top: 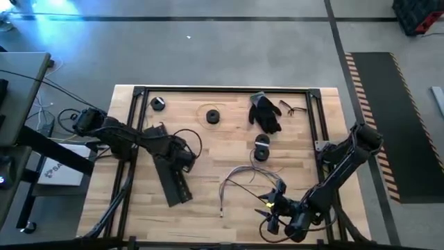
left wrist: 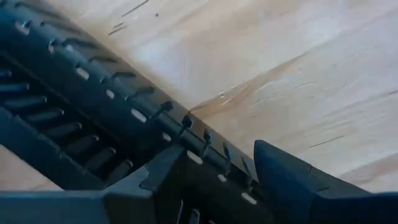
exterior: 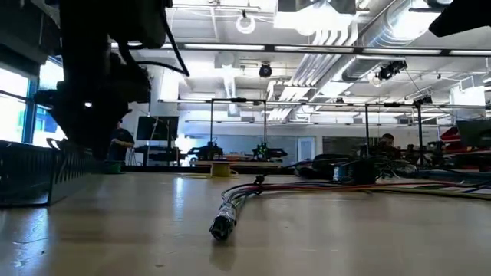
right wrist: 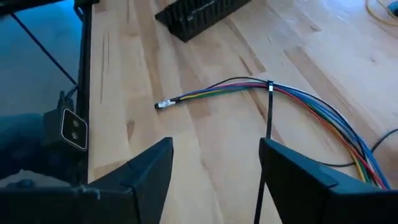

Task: Ziptie cables
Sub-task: Move the black cable duct to the center of the table

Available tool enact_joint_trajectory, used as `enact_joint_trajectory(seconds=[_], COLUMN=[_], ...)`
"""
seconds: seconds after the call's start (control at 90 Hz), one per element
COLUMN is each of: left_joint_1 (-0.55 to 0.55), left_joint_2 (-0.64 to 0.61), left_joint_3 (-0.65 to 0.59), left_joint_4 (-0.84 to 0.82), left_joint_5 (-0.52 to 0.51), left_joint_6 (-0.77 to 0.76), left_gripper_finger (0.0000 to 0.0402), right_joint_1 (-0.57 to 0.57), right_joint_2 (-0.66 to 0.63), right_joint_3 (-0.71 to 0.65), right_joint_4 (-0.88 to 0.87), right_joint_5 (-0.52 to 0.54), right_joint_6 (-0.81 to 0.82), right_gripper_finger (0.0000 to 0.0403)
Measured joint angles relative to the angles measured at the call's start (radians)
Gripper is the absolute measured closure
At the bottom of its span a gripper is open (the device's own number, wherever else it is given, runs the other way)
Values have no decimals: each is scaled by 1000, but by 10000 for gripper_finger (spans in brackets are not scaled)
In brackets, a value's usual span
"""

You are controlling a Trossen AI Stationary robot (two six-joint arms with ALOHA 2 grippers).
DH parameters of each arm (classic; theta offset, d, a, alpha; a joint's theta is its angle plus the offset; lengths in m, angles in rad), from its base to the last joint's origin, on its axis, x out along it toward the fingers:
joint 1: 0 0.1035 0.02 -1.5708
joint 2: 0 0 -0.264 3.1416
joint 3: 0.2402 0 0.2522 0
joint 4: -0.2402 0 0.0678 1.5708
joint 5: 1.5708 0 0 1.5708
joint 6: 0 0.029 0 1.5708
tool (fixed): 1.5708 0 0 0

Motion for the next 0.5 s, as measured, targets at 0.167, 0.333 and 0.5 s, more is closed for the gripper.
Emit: enact_joint_trajectory(seconds=[0.167,0.333,0.5], left_joint_1=[24,36,34], left_joint_2=[0,0,2], left_joint_3=[0,1,1], left_joint_4=[192,382,464], left_joint_5=[20,65,121], left_joint_6=[184,497,757], left_gripper_finger=[293,339,364], right_joint_1=[0,0,0], right_joint_2=[0,0,1], right_joint_3=[0,0,0], right_joint_4=[0,5,32], right_joint_5=[5,5,6], right_joint_6=[-2,0,-19], right_gripper_finger=[181,181,181])
